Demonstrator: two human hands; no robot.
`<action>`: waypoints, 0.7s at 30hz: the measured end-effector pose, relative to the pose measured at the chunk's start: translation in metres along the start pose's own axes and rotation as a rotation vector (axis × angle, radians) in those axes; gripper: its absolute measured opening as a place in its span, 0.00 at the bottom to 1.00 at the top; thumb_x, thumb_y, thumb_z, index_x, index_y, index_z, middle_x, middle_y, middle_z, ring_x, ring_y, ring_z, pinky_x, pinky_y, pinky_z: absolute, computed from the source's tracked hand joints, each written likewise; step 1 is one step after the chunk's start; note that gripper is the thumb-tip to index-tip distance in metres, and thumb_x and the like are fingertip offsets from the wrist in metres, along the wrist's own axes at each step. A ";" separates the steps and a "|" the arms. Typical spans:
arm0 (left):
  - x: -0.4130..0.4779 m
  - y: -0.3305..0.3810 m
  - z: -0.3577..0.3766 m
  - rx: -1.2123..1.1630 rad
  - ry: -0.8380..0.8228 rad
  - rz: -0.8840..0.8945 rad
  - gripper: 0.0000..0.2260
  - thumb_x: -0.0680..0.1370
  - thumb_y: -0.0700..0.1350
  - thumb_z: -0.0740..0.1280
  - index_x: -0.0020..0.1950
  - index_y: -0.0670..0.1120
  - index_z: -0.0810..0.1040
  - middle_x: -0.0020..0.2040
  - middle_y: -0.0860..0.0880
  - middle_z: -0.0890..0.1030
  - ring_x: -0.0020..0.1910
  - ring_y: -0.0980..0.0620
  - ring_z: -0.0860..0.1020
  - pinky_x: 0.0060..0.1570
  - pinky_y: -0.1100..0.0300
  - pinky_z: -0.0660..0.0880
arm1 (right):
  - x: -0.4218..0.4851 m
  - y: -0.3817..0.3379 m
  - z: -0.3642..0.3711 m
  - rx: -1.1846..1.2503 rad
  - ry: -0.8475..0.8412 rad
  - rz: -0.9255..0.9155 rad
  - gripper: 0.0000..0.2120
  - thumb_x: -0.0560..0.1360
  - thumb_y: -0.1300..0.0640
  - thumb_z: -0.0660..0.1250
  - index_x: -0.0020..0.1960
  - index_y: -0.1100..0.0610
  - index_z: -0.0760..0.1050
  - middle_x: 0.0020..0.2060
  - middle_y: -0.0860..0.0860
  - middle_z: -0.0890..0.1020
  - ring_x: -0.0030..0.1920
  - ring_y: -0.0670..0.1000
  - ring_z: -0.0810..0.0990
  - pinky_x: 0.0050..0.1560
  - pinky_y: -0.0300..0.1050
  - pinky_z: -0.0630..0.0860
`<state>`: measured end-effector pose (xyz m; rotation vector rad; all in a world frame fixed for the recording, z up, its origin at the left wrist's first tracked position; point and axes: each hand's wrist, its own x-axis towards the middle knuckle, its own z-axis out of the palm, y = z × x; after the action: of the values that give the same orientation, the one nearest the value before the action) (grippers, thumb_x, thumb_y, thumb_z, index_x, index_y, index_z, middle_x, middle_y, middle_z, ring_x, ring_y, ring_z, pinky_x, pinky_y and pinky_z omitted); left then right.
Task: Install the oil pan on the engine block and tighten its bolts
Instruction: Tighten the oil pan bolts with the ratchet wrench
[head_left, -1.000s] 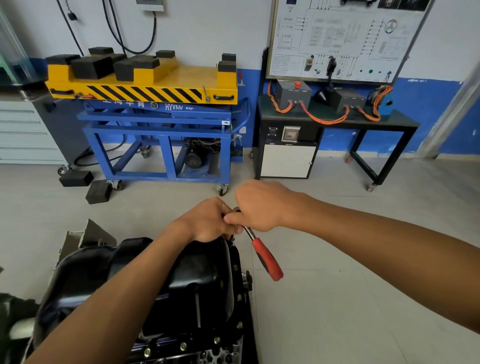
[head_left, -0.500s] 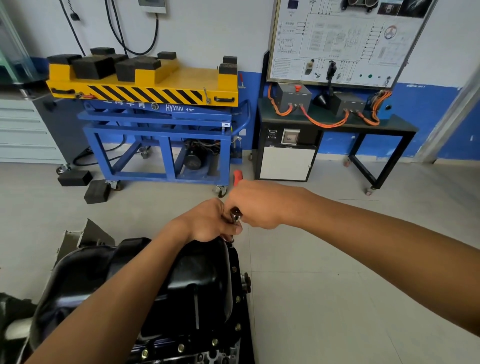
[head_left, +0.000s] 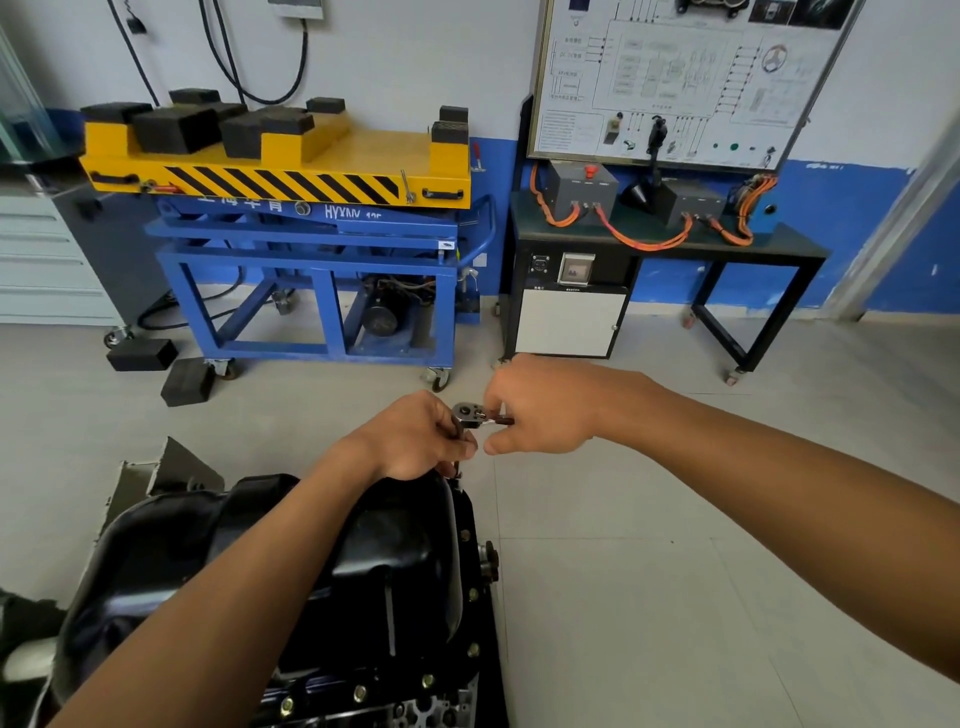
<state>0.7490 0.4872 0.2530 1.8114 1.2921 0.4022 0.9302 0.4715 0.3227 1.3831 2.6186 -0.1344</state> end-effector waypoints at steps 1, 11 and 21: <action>0.000 0.000 0.000 -0.003 0.014 -0.003 0.05 0.77 0.42 0.74 0.46 0.40 0.86 0.41 0.42 0.86 0.42 0.46 0.86 0.55 0.49 0.81 | -0.002 -0.001 0.002 -0.005 0.012 0.001 0.20 0.75 0.41 0.69 0.41 0.59 0.77 0.32 0.53 0.78 0.33 0.54 0.77 0.31 0.48 0.72; -0.008 0.006 -0.001 0.167 0.127 -0.004 0.17 0.71 0.33 0.67 0.23 0.47 0.72 0.21 0.56 0.74 0.23 0.60 0.69 0.26 0.69 0.65 | -0.032 -0.056 0.021 0.373 0.035 0.016 0.23 0.75 0.41 0.68 0.28 0.53 0.70 0.19 0.46 0.69 0.22 0.45 0.70 0.25 0.40 0.66; -0.008 0.007 -0.001 0.145 0.082 0.030 0.12 0.70 0.33 0.70 0.28 0.45 0.78 0.27 0.50 0.80 0.28 0.56 0.74 0.34 0.59 0.73 | -0.035 -0.051 0.021 0.622 -0.099 0.202 0.12 0.69 0.49 0.75 0.40 0.58 0.80 0.27 0.46 0.80 0.26 0.44 0.77 0.31 0.42 0.77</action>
<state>0.7493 0.4796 0.2611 1.9552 1.3826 0.4122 0.9094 0.4111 0.3088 1.7453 2.4293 -1.0287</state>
